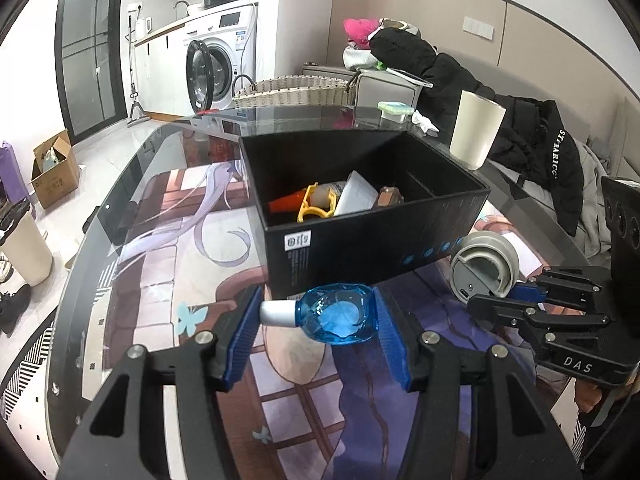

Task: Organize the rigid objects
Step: 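Lift and carry the tape roll and blue bottle over the box with both grippers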

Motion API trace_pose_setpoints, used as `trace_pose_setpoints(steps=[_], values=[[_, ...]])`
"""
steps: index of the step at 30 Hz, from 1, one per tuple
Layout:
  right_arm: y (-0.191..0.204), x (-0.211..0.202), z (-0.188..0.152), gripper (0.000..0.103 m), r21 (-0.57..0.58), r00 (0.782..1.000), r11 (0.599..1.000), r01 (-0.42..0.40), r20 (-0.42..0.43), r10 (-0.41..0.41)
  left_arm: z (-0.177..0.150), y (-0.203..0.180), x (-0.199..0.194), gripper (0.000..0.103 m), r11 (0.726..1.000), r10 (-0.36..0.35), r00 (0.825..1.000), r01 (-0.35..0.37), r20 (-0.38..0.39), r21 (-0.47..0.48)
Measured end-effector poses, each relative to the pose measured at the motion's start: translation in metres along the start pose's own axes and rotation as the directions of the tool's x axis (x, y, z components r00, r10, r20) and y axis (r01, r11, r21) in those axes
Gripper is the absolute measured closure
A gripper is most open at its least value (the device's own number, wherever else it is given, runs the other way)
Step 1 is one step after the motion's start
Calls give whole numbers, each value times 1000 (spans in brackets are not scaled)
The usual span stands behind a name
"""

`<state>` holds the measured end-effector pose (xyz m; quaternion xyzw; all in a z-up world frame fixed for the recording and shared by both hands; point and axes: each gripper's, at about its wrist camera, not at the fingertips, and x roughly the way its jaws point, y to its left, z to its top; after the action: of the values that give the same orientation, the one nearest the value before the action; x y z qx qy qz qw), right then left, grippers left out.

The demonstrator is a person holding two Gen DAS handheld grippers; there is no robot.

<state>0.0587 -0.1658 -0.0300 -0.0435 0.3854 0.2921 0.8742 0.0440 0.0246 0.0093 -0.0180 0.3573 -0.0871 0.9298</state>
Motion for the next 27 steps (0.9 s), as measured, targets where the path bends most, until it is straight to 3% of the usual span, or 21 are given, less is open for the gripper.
trace_pose_setpoints(steps=[11,21,27], values=[[6,-27,12,86,-44,996,999,-7,93,12,12,3,-16,48,1000,-10,998,11,70,-15],[8,-43,43,86,-80,986,997,-12,162,25,39,-3,-27,48,1000,-7,988,8,153,-5],[6,-43,63,86,-99,982,995,-14,184,32,60,-11,-20,48,1000,24,980,-27,199,15]])
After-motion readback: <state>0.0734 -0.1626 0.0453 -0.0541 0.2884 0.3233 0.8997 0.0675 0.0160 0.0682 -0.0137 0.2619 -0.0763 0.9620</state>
